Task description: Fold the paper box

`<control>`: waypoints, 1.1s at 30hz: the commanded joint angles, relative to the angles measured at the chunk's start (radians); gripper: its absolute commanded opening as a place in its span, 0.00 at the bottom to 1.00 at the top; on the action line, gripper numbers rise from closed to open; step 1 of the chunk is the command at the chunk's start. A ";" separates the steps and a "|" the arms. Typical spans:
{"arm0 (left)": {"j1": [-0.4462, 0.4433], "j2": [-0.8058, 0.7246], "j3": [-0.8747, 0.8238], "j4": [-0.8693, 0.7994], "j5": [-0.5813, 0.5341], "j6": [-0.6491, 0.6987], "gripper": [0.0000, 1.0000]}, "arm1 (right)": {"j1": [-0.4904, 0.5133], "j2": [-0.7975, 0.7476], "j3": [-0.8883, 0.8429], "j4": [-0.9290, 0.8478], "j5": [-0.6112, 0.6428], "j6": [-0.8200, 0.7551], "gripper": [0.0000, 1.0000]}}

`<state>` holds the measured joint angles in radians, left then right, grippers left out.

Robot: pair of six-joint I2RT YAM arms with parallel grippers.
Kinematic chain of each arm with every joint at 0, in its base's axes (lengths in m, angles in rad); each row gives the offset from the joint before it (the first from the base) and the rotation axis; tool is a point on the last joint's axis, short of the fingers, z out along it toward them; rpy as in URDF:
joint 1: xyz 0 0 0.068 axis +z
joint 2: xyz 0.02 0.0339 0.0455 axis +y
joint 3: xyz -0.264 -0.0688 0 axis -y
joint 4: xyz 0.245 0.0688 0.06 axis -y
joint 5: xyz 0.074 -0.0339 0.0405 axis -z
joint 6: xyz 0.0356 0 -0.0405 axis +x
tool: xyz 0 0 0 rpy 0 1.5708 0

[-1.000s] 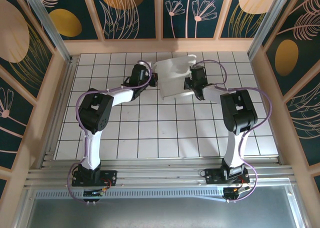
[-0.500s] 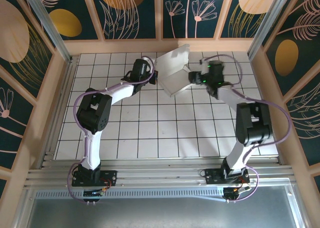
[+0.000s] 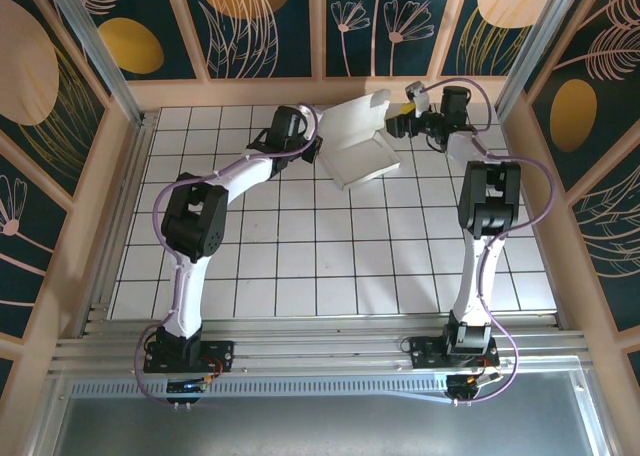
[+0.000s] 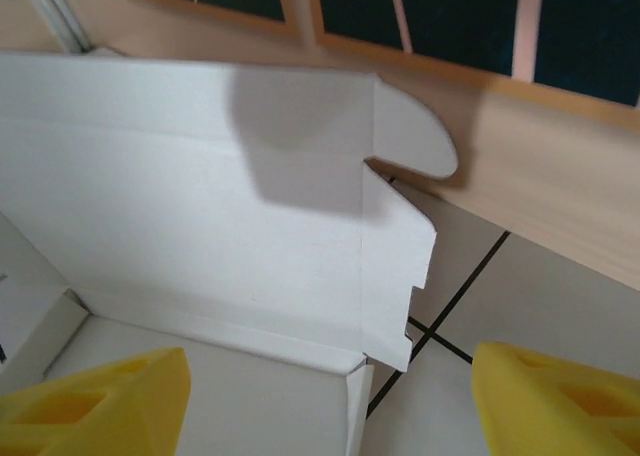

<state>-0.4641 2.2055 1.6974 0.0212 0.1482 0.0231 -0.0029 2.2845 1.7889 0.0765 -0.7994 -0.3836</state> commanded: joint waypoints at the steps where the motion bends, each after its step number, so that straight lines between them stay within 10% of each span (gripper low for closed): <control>1: -0.002 0.028 0.046 -0.034 0.027 0.049 0.00 | -0.003 0.027 0.042 0.016 -0.044 -0.172 0.75; 14: -0.002 0.041 0.092 -0.075 0.031 0.120 0.00 | -0.054 0.247 0.301 0.068 -0.299 -0.392 0.70; 22: -0.002 0.051 0.118 -0.075 0.058 0.112 0.00 | -0.046 0.318 0.364 0.187 -0.374 -0.269 0.68; 33: -0.002 0.078 0.151 -0.093 0.019 0.102 0.00 | -0.026 0.293 0.348 0.098 -0.350 -0.299 0.11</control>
<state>-0.4629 2.2520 1.8126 -0.0650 0.1715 0.1165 -0.0422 2.5885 2.1197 0.1898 -1.1271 -0.6834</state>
